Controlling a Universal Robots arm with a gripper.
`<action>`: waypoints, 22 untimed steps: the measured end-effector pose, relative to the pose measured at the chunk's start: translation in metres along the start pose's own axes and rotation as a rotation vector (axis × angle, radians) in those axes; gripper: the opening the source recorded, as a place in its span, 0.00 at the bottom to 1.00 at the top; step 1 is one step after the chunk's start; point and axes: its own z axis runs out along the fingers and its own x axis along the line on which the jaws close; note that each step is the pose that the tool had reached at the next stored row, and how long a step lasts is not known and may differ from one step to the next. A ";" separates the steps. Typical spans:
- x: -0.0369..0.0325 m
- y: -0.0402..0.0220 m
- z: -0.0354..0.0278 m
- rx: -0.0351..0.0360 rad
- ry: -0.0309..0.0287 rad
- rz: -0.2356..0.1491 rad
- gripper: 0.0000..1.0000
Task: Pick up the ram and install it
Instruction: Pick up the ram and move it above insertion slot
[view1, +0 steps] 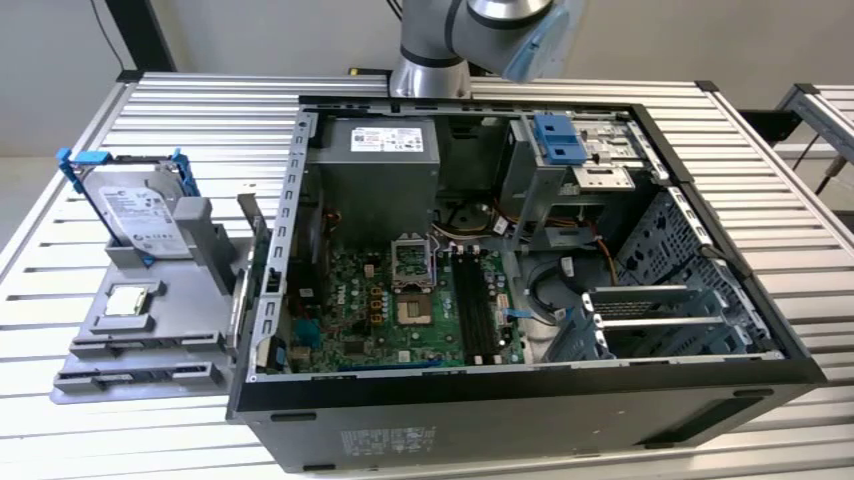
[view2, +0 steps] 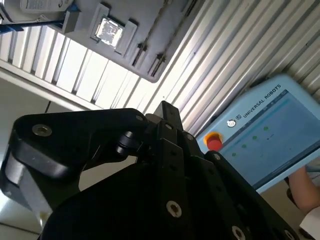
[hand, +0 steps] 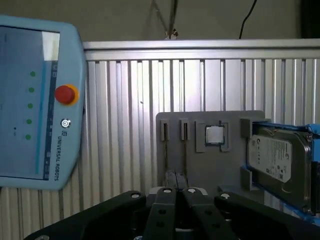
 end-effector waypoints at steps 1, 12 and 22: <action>0.0000 0.0000 0.0000 0.0001 0.0002 0.000 0.00; -0.0049 -0.0038 0.0042 0.0555 0.0261 -0.003 0.00; -0.0054 -0.0040 0.0064 0.0610 0.0268 -0.061 0.00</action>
